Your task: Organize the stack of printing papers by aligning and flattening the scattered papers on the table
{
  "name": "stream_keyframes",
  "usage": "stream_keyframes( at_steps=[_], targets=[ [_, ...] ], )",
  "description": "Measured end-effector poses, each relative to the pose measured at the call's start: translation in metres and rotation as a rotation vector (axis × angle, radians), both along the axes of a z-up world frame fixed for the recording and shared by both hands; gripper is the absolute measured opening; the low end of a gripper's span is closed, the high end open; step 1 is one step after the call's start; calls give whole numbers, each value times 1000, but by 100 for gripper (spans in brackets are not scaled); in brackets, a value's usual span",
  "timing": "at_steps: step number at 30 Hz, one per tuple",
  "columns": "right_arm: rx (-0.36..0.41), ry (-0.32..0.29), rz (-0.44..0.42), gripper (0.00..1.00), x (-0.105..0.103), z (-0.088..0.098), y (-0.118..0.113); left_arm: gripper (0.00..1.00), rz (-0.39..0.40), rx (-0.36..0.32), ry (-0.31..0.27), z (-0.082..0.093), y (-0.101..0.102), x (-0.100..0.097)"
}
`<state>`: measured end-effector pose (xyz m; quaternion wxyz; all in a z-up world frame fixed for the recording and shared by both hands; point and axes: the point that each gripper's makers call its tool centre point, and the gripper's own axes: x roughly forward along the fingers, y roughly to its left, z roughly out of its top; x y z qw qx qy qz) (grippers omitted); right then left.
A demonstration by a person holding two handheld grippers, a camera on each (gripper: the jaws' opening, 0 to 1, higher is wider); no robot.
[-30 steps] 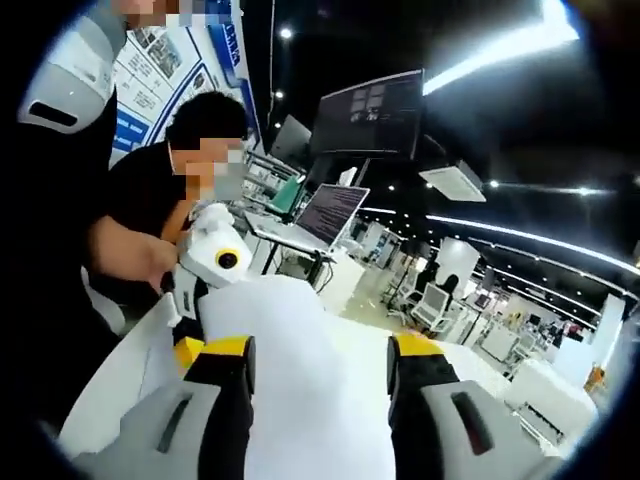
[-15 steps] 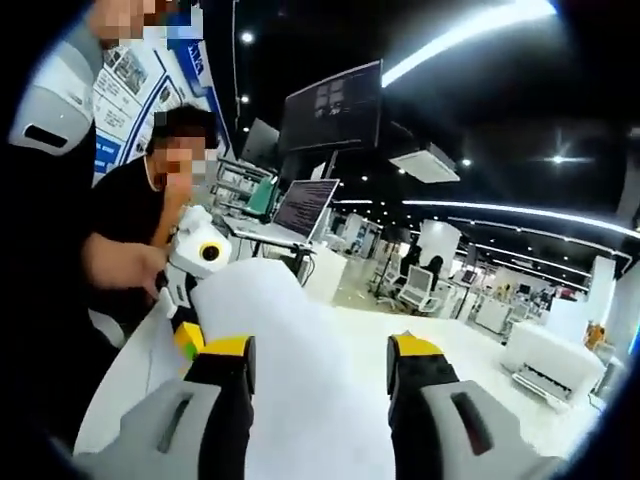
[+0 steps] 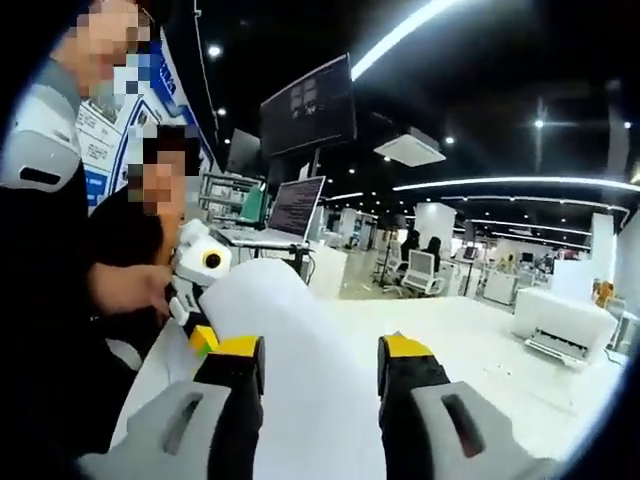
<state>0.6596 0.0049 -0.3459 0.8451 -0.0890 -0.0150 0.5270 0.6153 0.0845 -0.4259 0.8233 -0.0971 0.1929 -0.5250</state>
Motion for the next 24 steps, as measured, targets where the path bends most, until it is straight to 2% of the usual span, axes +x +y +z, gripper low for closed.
stream_keyframes(
  at_steps=[6,8,10,18,24],
  targets=[
    [1,-10,-36,36,4,1,-3,6,-2,2,-6,3,1,0],
    [-5,-1,-72,33,7,-1,-10,6,-4,7,-8,3,2,-1],
    [12,50,-107,29,10,-4,-19,6,-3,9,-9,4,4,-1],
    [-33,25,-125,35,2,-2,-31,6,8,20,-20,5,11,-1],
    [-44,45,-179,45,3,-6,-43,6,7,24,-28,7,12,-3]
  ],
)
